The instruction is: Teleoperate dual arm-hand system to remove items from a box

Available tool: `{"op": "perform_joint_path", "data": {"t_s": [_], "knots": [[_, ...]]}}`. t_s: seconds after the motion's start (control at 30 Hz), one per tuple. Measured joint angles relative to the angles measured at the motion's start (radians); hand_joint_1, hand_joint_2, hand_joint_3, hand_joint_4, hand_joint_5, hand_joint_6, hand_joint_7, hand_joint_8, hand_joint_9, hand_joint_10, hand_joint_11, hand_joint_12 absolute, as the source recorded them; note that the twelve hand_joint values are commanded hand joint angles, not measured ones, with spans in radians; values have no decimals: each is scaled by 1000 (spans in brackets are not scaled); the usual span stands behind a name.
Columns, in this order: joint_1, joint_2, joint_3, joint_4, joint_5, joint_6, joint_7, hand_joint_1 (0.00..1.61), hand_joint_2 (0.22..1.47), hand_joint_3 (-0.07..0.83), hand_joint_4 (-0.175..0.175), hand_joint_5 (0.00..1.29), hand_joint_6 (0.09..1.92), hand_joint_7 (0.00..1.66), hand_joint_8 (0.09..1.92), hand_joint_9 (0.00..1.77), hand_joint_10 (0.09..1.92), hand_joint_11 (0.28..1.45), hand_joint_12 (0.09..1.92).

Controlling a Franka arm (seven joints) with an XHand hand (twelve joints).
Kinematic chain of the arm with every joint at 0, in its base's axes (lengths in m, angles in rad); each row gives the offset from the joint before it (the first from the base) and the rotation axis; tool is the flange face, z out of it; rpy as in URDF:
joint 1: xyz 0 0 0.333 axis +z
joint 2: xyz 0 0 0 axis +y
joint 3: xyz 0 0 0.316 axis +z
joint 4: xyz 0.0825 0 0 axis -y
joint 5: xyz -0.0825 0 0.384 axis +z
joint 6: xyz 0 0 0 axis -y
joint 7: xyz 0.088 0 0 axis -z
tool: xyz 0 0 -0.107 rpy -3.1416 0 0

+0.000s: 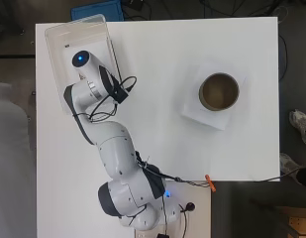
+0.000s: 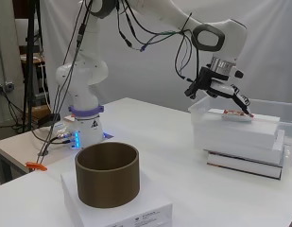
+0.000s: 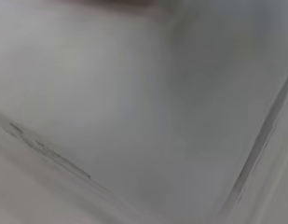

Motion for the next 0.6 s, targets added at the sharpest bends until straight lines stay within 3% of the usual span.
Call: {"op": "perform_joint_path", "data": {"t_s": [0.1, 0.23, 0.27, 0.3, 0.33, 0.37, 0.4, 0.5, 0.6], "knots": [[20, 29, 9, 65, -97, -36, 14, 152, 920, -9, -5, 365, 87, 417, 87, 416, 87, 428, 87], [44, 109, 7, 159, -99, -79, 20, 206, 925, -2, -3, 389, 87, 461, 87, 478, 87, 473, 87], [50, 142, 2, 168, -91, -79, 12, 468, 1022, 4, 61, 532, 453, 586, 87, 617, 87, 564, 87], [52, 169, -4, 173, -80, -75, 3, 835, 1066, -3, -14, 733, 714, 730, 332, 791, 391, 640, 346], [51, 190, -11, 180, -55, -69, -12, 1027, 1090, 0, 1, 863, 853, 840, 616, 940, 616, 671, 749], [49, 197, -16, 185, -24, -63, -24, 1118, 1109, 0, 24, 917, 925, 900, 823, 1030, 767, 671, 1057], [46, 199, -23, 188, 20, -62, -34, 1159, 1124, 1, 34, 938, 950, 920, 975, 1062, 879, 660, 1237], [41, 197, -31, 189, 115, -80, -33, 1185, 1152, 1, 30, 913, 1009, 918, 1160, 1050, 1022, 636, 1397], [52, 187, -25, 187, 92, -124, -26, 1315, 1146, 2, -41, 862, 1026, 884, 1084, 990, 1263, 627, 1415]]}}
